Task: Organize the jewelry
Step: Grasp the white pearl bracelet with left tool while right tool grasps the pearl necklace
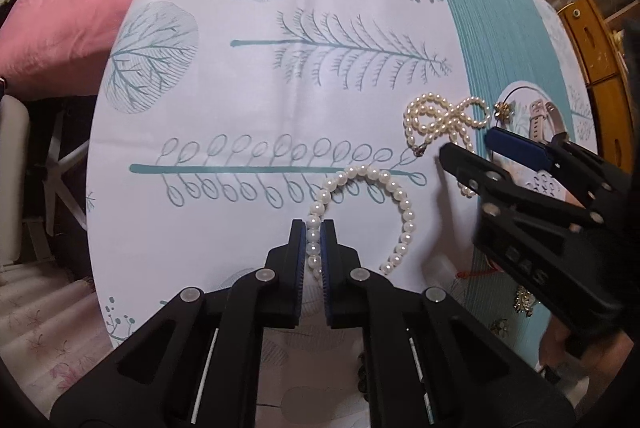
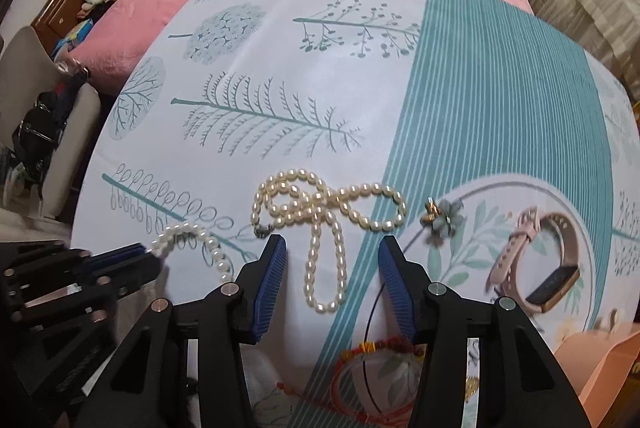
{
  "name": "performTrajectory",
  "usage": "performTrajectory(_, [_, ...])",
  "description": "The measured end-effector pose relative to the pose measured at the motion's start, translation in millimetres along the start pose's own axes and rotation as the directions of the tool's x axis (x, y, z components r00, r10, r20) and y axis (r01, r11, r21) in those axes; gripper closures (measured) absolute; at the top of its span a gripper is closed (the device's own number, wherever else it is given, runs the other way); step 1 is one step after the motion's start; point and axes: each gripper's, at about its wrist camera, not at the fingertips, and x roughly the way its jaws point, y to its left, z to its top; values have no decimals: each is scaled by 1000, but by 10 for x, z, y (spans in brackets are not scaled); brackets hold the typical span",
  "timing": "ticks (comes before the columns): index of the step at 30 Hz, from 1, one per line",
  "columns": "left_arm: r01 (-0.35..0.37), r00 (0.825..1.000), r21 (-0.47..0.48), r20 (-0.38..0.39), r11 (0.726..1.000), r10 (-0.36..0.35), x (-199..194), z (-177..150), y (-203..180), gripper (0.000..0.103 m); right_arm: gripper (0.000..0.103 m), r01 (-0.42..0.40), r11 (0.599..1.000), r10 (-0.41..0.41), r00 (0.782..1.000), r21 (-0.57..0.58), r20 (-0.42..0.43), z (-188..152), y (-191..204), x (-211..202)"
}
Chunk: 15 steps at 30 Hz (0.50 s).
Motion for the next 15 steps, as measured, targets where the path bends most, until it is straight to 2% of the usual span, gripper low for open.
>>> performTrajectory(4, [19, 1000, -16, 11, 1000, -19, -114, -12, 80, 98, 56, 49, 998, -48, 999, -49, 19, 88, 138, 53])
performTrajectory(6, [29, 999, -17, 17, 999, -28, -134, -27, 91, 98, 68, 52, 996, -50, 998, -66, 34, 102, 183, 53])
performTrajectory(8, [35, 999, -15, 25, 999, -35, -225, -96, 80, 98, 94, 53, 996, -50, 998, -74, 41, 108, 210, 49])
performTrajectory(10, [43, 999, -17, 26, 999, -42, -273, -131, 102, 98, 95, 31, 998, -28, 999, -62, 37, 116, 191, 40])
performTrajectory(15, [64, 997, -17, 49, 998, -63, -559, -274, 304, 98, 99, -104, 995, 104, 993, 5, 53, 71, 44, -109])
